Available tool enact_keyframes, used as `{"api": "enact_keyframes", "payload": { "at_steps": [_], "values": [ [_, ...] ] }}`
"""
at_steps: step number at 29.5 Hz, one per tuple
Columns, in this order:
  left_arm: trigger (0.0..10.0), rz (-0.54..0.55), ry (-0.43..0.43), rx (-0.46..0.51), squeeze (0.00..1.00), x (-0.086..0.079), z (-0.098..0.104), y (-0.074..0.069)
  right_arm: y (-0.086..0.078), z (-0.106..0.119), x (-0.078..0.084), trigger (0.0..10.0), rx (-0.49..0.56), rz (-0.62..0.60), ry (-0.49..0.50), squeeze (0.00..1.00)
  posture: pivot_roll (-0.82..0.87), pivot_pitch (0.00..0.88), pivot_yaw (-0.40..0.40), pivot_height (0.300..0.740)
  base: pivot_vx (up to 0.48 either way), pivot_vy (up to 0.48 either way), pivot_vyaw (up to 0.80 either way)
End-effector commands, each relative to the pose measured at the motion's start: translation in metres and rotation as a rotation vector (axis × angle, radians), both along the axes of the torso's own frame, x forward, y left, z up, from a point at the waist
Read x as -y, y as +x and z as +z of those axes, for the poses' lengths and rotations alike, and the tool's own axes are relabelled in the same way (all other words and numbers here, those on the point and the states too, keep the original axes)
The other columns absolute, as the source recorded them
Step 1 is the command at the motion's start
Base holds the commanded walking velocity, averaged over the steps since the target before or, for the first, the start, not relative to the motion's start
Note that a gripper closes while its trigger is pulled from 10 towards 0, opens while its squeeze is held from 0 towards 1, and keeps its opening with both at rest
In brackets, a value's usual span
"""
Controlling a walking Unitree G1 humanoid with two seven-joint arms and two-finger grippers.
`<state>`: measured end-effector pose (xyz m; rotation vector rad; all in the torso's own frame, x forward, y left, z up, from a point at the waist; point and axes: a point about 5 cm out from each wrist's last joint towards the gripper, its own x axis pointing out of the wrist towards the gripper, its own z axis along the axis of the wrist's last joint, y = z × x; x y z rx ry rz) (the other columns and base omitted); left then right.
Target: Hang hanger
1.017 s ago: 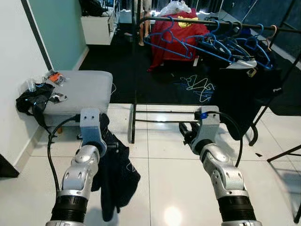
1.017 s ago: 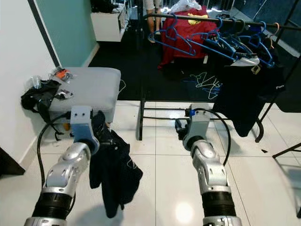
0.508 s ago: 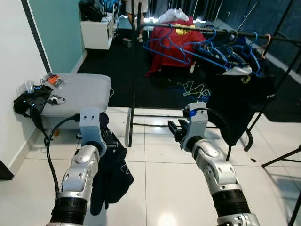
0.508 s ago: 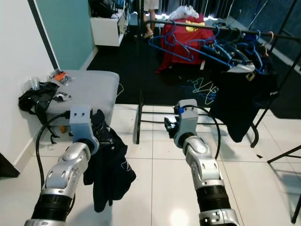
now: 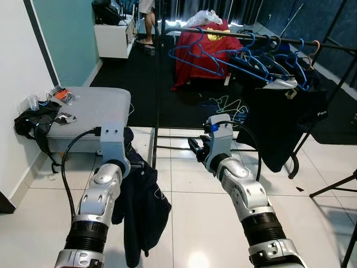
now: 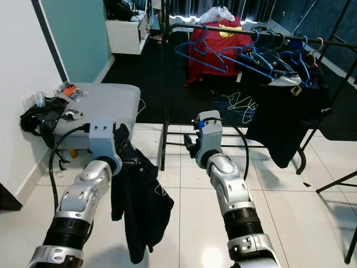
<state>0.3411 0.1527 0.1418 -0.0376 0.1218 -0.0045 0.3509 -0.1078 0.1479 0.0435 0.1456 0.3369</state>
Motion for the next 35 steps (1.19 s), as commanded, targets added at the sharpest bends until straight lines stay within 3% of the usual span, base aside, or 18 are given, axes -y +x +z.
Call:
{"api": "enact_keyframes", "payload": {
  "at_steps": [1, 7, 13, 19, 28, 35],
  "values": [
    [10.0, -0.007, -0.013, 0.022, 0.00, 0.000, 0.002, 0.000, 0.001, -0.008, 0.000, 10.0, -0.027, -0.006, -0.015, 0.00, -0.01, 0.023, -0.051, 0.740, 0.000, 0.000, 0.00],
    [10.0, -0.003, -0.064, 0.030, 0.00, 0.003, 0.006, 0.001, 0.003, -0.003, 0.001, 10.0, -0.012, -0.004, -0.008, 0.00, -0.02, 0.022, -0.049, 0.740, 0.000, 0.000, 0.00],
    [10.0, 0.031, -0.009, 0.017, 0.00, -0.005, 0.008, 0.005, 0.007, -0.004, 0.003, 10.0, -0.015, -0.013, -0.008, 0.00, -0.01, 0.048, -0.057, 0.740, 0.000, 0.000, 0.00],
    [10.0, 0.037, -0.020, 0.023, 0.00, -0.006, 0.009, 0.006, 0.007, -0.003, 0.001, 10.0, -0.014, -0.004, -0.003, 0.00, -0.02, 0.043, -0.061, 0.740, 0.000, 0.000, 0.00],
    [10.0, 0.000, -0.006, 0.068, 0.00, 0.002, 0.014, 0.005, 0.002, -0.008, 0.020, 10.0, -0.005, -0.070, -0.003, 0.00, -0.02, 0.054, -0.057, 0.740, 0.000, 0.000, 0.00],
    [10.0, 0.009, -0.036, 0.081, 0.00, 0.006, 0.019, 0.003, 0.001, -0.006, 0.009, 10.0, 0.006, -0.017, -0.002, 0.00, -0.02, 0.051, -0.077, 0.740, 0.000, 0.000, 0.00]
  ]
}}
